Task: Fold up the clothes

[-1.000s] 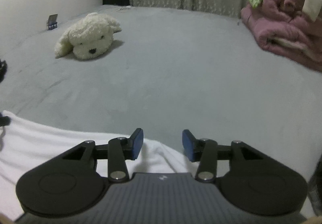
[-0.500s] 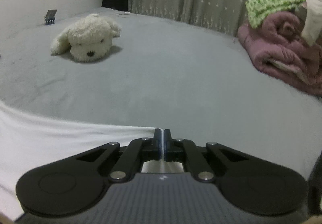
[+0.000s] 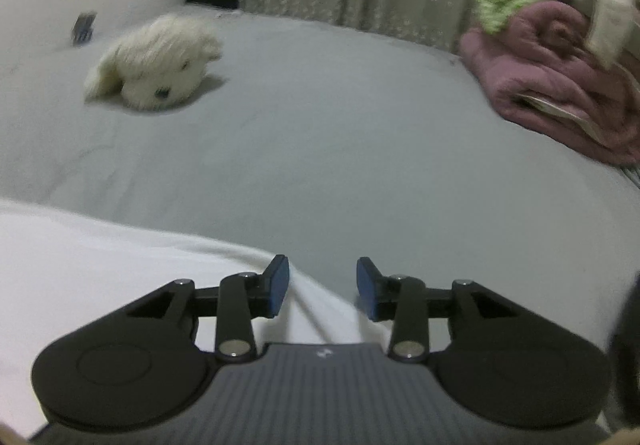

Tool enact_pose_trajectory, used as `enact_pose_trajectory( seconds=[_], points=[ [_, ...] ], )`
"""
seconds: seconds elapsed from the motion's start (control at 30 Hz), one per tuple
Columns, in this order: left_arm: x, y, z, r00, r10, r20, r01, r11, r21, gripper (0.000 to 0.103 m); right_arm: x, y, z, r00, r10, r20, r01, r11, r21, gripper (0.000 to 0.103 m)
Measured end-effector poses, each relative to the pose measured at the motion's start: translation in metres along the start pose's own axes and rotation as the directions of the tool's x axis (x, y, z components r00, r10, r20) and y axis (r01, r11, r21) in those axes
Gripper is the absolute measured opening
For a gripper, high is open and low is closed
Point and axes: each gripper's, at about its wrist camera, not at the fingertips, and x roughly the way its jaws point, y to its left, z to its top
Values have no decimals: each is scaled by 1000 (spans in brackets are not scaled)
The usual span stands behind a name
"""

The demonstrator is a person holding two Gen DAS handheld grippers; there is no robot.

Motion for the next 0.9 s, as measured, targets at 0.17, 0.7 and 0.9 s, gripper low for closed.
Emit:
enact_pose_trajectory(
  seconds=[0.17, 0.7, 0.9],
  points=[
    [-17, -7, 8, 994, -106, 9, 107, 994, -20, 64, -44, -58, -7, 998, -58, -24, 61, 989, 133, 41],
    [-66, -82, -25, 863, -504, -29, 503, 852, 143, 66, -106, -155, -90, 963, -199, -179, 252, 903, 348, 41],
    [-72, -90, -34, 865, -500, -40, 497, 844, 202, 66, -84, -171, -107, 954, -237, -182, 290, 882, 371, 35]
  ],
)
